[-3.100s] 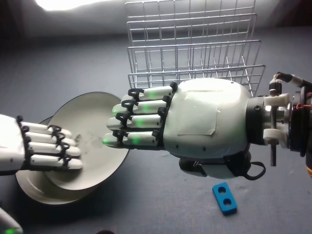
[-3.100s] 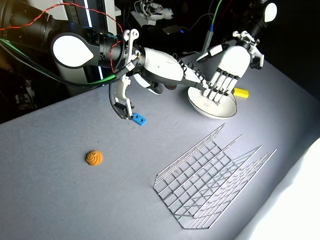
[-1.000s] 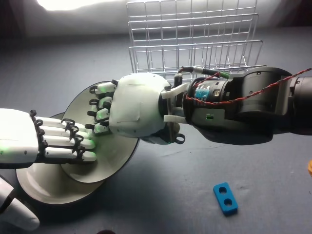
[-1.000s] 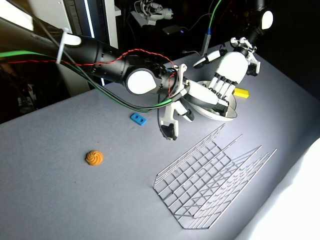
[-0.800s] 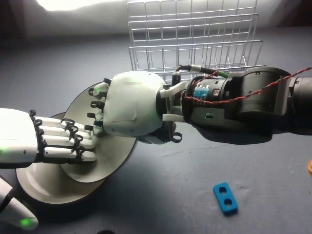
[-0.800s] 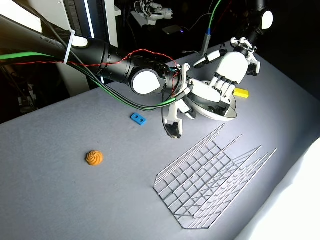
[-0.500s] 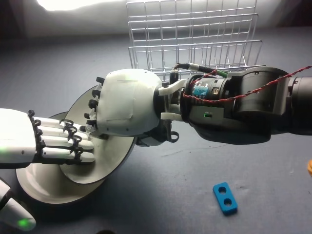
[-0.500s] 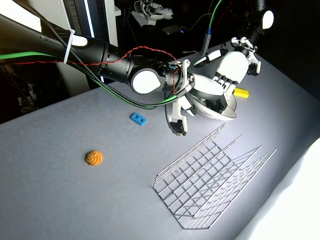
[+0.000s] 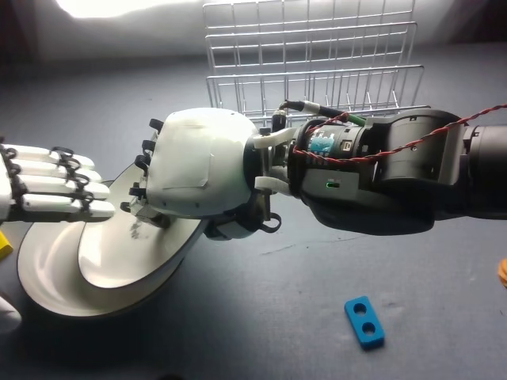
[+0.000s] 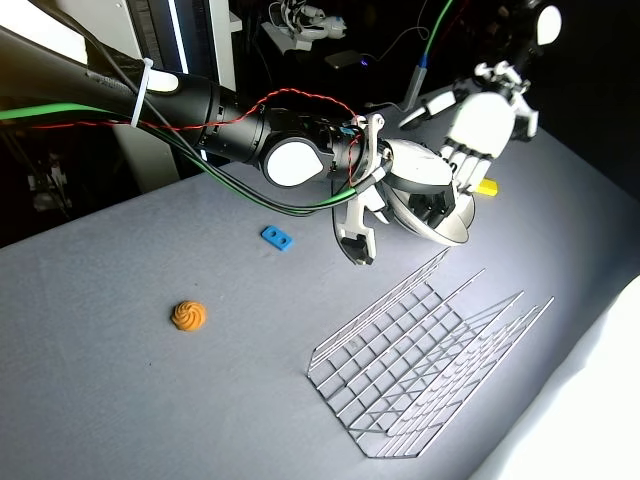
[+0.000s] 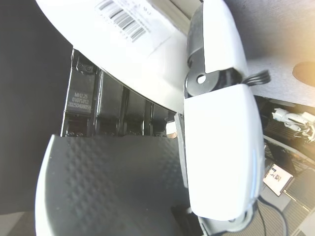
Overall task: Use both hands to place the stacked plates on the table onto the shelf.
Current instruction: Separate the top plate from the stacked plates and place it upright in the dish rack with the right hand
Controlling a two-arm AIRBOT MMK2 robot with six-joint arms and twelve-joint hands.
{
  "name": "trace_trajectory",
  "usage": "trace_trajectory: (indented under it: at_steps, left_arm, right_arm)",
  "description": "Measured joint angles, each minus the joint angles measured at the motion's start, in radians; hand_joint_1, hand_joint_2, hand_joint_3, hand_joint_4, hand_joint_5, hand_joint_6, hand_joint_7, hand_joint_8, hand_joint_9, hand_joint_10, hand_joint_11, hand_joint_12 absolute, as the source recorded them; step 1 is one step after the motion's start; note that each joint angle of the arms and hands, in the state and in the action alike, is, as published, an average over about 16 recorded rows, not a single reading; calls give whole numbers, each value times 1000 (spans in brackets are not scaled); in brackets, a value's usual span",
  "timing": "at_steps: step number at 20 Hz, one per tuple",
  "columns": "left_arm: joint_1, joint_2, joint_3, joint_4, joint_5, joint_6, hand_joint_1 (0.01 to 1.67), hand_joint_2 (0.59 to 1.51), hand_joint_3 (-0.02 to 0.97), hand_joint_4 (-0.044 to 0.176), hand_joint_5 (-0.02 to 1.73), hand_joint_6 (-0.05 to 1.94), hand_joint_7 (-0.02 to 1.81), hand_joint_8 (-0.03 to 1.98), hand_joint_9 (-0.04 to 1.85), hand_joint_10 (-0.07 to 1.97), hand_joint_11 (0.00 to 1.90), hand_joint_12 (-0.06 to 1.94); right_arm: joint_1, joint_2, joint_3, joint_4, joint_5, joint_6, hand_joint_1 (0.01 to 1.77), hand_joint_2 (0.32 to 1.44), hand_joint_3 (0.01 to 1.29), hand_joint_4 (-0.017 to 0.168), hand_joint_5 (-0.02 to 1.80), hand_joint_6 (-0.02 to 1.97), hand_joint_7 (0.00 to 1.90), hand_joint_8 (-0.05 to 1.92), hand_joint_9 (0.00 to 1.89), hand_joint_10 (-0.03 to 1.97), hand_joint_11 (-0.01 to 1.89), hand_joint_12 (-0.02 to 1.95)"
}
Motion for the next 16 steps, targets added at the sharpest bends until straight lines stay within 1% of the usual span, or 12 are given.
trace_trajectory:
  at_steps: [2, 7, 9, 11, 16]
  left_arm:
    - [-11, 28, -9, 2, -2, -10, 22, 952, 26, 3, 20, 18, 15, -3, 19, 4, 14, 0]
    - [-36, 98, -33, 8, -10, -41, 22, 953, 26, 2, 18, 19, 17, -3, 19, 4, 14, 0]
    - [-46, 122, -42, 13, -14, -55, 22, 954, 26, 2, 18, 19, 18, -3, 20, 4, 14, 0]
    - [-58, 144, -49, 18, -18, -71, 22, 954, 26, 2, 18, 19, 19, -2, 20, 4, 15, 0]
    - [-88, 182, -52, 31, -30, -109, 22, 955, 26, 2, 17, 19, 19, -2, 21, 4, 15, 1]
  right_arm:
    - [2, 1, -3, 6, 0, 1, 1250, 958, 18, 2, 771, 750, 886, 703, 1048, 517, 787, 1038]
    - [12, 10, -26, 9, -11, 3, 1250, 959, 18, 6, 801, 750, 924, 708, 1148, 195, 802, 1001]
    - [18, 17, -40, 9, -18, 3, 1250, 959, 18, 9, 815, 751, 938, 714, 1183, 97, 804, 1000]
    - [26, 24, -55, 10, -28, 3, 1250, 959, 18, 11, 832, 751, 954, 719, 1209, 51, 803, 1008]
    - [51, 47, -99, 15, -52, 4, 1249, 961, 18, 13, 875, 764, 993, 746, 1240, 41, 793, 1030]
